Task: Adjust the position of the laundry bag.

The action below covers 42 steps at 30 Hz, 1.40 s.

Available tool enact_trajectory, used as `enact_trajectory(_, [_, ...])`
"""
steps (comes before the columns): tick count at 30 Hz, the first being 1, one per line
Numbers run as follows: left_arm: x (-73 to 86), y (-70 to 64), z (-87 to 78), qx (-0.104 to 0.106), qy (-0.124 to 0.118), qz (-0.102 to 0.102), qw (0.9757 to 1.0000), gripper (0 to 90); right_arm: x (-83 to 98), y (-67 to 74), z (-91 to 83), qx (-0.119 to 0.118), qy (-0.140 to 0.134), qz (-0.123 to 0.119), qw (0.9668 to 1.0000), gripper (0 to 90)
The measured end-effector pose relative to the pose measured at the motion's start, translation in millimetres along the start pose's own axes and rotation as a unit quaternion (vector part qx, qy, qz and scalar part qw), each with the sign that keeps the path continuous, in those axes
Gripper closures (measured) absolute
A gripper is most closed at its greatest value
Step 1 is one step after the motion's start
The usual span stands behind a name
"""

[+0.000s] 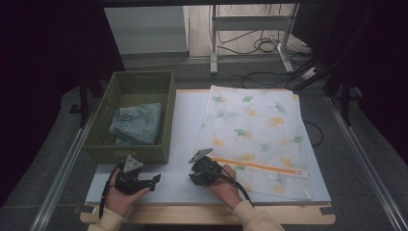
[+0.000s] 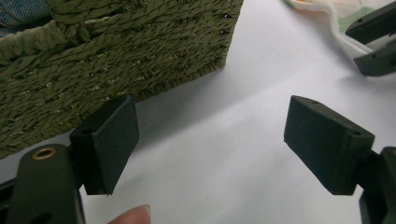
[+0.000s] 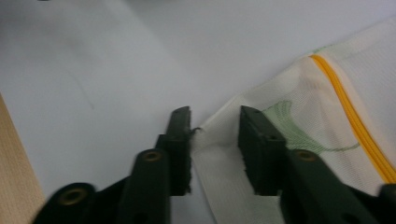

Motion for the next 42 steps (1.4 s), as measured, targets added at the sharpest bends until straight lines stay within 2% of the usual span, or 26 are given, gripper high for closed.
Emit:
enact_trajectory(1, [0.0,0.0,0.0,0.0,0.0,0.0,1.0,17.6,0.3,-0.6,-0.1,0.0,0.001,-0.001,1.0,71.1])
enact_trajectory(2, [0.0,0.0,0.0,0.0,0.0,0.0,1.0,17.6,0.3,-0.6,-0.1,0.0,0.001,-0.001,1.0,71.1])
enact_trajectory(3, [0.0,0.0,0.1,0.0,0.0,0.0,1.0,17.6,1.0,-2.0,-0.6,0.0,-0.001,0.0,1.0,78.2])
enact_trajectory(5, [0.1,0.0,0.8,0.0,0.001,0.001,1.0,17.6,1.3,-2.6,-1.2,0.0,-0.002,-0.001,1.0,83.3])
enact_trajectory(8, [0.1,-0.2,1.0,0.001,0.002,0.002,1.0,17.6,1.6,-3.1,-1.9,0.004,-0.006,-0.004,1.0,86.1])
enact_trajectory(13, [-0.1,-0.1,0.2,0.001,0.001,0.002,1.0,17.5,1.7,-2.2,-3.1,0.004,-0.015,-0.01,0.9998,86.7])
enact_trajectory(17, [0.0,0.7,-2.5,-0.001,-0.004,0.0,1.0,17.3,-0.3,1.8,-4.8,-0.007,-0.033,-0.021,0.9992,86.8])
enact_trajectory(23, [0.4,2.6,-2.9,-0.002,-0.004,-0.005,1.0,17.4,-2.8,11.5,-2.8,-0.02,-0.042,-0.042,0.9981,86.8])
enact_trajectory(29, [0.4,3.3,-3.7,-0.002,-0.005,-0.004,1.0,17.4,-2.8,22.5,-0.4,-0.041,-0.042,-0.063,0.9963,86.9])
enact_trajectory(31, [0.6,4.5,-4.1,-0.003,-0.005,-0.006,1.0,17.4,-3.2,30.3,0.3,-0.054,-0.042,-0.077,0.9946,86.9])
enact_trajectory(33, [0.6,4.8,-4.1,-0.003,-0.005,-0.006,1.0,17.4,-3.1,33.1,0.4,-0.059,-0.04,-0.079,0.9943,87.0])
enact_trajectory(34, [0.8,5.1,-3.9,-0.003,-0.005,-0.007,1.0,17.4,-3.1,37.8,1.3,-0.071,-0.034,-0.089,0.993,87.1])
enact_trajectory(42, [0.9,4.8,-3.6,-0.003,-0.004,-0.006,1.0,17.4,-1.0,51.0,4.0,-0.095,-0.027,-0.108,0.9892,87.0])
Point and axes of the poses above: each handheld gripper's, and its own axes: z roughly forward along the jaws, x roughly out of its underside, y roughly to its left, the point moved 1 cm from there along z, roughly forward along the jaws, and after that the axes turned 10 degrees about y, right-handed, at the moved point
